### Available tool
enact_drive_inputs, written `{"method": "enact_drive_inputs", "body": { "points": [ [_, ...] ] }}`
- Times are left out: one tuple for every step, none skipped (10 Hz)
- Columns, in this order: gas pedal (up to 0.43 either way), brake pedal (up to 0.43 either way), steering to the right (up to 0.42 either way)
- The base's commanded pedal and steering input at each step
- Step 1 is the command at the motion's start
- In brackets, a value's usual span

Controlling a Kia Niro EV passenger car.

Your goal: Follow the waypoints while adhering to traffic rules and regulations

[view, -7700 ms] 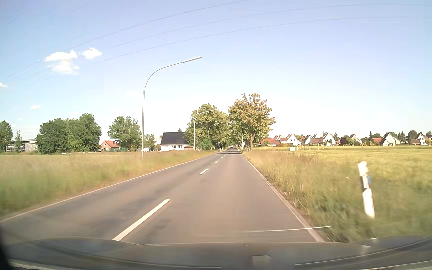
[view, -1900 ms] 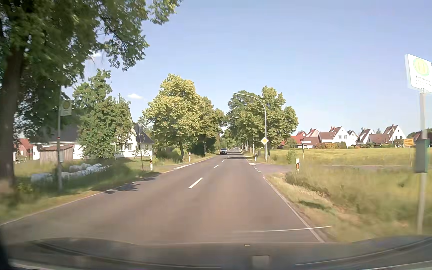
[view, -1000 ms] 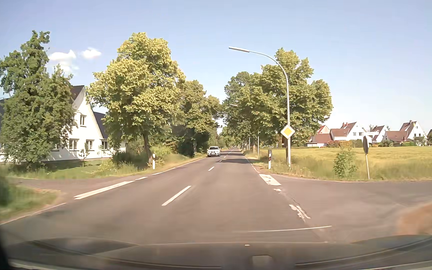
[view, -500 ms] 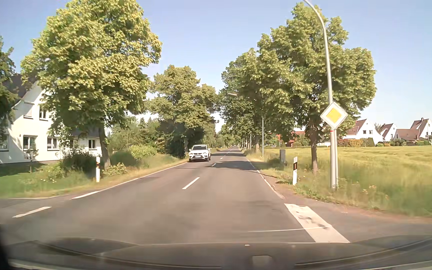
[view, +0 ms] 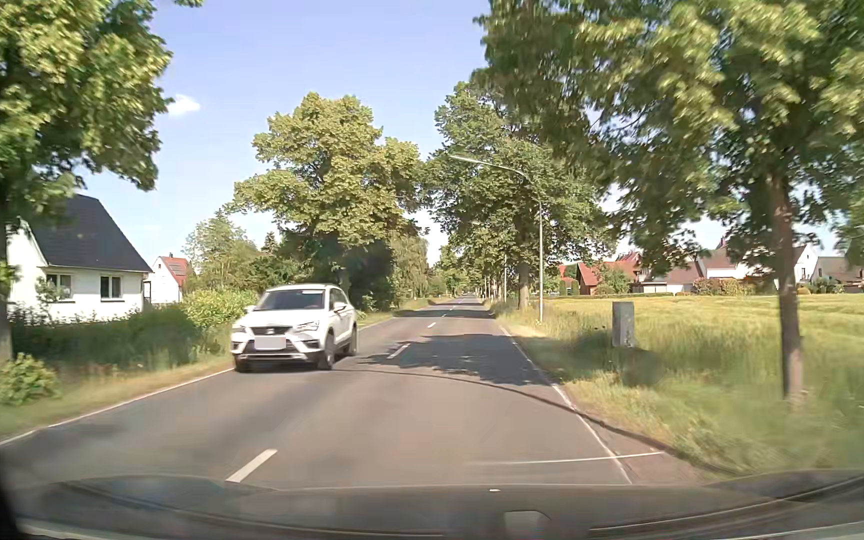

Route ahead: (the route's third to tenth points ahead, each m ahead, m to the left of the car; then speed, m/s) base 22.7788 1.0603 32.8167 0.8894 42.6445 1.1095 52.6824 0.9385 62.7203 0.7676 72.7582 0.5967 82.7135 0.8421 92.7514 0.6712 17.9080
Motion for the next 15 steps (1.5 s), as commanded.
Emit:
{"method": "enact_drive_inputs", "body": {
  "points": [
    [0.177, 0.006, 0.000],
    [0.177, 0.006, 0.000],
    [0.177, 0.006, 0.002],
    [0.177, 0.006, 0.002],
    [0.177, 0.006, 0.002],
    [0.177, 0.006, 0.002],
    [0.169, 0.006, 0.002],
    [0.169, 0.006, 0.002],
    [0.169, 0.006, 0.002],
    [0.169, 0.006, 0.001],
    [0.169, 0.006, 0.001],
    [0.169, 0.006, 0.001],
    [0.169, 0.006, 0.001],
    [0.169, 0.006, 0.001],
    [0.169, 0.006, 0.001]
  ]
}}
